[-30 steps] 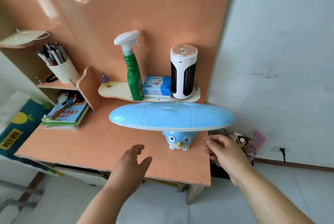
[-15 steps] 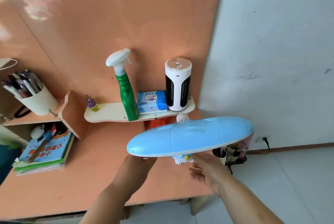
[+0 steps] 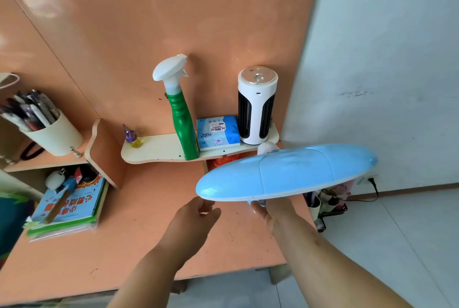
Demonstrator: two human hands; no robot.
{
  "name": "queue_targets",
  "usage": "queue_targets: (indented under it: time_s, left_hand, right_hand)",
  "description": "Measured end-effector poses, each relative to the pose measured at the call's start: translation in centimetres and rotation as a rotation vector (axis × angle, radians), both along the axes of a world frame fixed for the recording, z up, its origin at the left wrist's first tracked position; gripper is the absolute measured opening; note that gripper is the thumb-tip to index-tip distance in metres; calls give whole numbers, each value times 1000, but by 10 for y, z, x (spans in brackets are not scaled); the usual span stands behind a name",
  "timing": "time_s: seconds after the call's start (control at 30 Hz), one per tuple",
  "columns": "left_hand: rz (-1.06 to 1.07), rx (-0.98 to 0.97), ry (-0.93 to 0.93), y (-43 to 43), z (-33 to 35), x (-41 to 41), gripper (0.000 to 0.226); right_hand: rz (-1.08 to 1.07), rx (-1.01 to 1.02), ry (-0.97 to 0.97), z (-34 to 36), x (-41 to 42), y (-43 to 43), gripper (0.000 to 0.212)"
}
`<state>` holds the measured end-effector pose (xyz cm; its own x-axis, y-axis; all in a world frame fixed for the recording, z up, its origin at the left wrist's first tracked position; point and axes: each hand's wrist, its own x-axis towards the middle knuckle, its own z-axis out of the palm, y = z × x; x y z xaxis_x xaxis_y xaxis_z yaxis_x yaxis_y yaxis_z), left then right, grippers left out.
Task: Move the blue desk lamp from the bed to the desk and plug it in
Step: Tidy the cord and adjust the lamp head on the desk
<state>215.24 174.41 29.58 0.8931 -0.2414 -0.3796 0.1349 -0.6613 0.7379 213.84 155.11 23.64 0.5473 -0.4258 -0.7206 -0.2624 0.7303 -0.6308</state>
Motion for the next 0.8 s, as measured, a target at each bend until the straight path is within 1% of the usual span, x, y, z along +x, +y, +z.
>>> queue_targets:
  time_s: [0.07, 0.27, 0.33, 0.4, 0.47, 0.53, 0.7, 0.8]
  left_hand:
    - [5, -7, -4, -1, 1, 0, 36]
    - [67, 2, -16, -6, -2, 3, 30]
    - [82, -1, -13, -9, -4, 3, 30]
    - [97, -9, -7, -13, -6, 4, 29]
    - [106, -9, -5, -17, -8, 5, 29]
    - [111, -7, -6, -21, -10, 5, 29]
    - [121, -38, 12, -33, -11, 4, 27]
    - [110, -41, 19, -40, -11, 3, 27]
  right_hand:
    - [30, -19, 3, -1, 5, -4, 37]
    - [67, -9, -9, -12, 18, -20, 37]
    - [115, -19, -5, -16, 21, -26, 37]
    - [206, -58, 44, -20, 21, -31, 37]
    - [330, -204, 160, -20, 18, -38, 35]
    - [411, -375, 226, -20, 13, -44, 38]
    - [500, -660, 205, -21, 0, -57, 47]
    - [565, -845, 125, -15, -4, -63, 39]
